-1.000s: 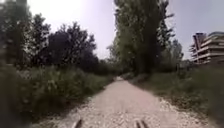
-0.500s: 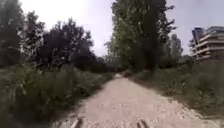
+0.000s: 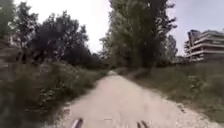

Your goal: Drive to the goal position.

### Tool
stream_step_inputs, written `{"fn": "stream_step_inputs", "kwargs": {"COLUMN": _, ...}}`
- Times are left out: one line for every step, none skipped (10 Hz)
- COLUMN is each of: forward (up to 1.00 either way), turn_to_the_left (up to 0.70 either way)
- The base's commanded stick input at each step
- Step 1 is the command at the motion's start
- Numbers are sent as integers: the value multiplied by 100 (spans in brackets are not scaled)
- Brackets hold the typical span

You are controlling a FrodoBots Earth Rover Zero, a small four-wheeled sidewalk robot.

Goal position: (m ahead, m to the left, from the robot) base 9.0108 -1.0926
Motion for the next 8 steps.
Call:
{"fn": "stream_step_inputs", "kwargs": {"forward": 85, "turn_to_the_left": 0}}
{"fn": "stream_step_inputs", "kwargs": {"forward": 85, "turn_to_the_left": -26}}
{"fn": "stream_step_inputs", "kwargs": {"forward": 85, "turn_to_the_left": -2}}
{"fn": "stream_step_inputs", "kwargs": {"forward": 85, "turn_to_the_left": 0}}
{"fn": "stream_step_inputs", "kwargs": {"forward": 85, "turn_to_the_left": 0}}
{"fn": "stream_step_inputs", "kwargs": {"forward": 85, "turn_to_the_left": 0}}
{"fn": "stream_step_inputs", "kwargs": {"forward": 85, "turn_to_the_left": 0}}
{"fn": "stream_step_inputs", "kwargs": {"forward": 85, "turn_to_the_left": 0}}
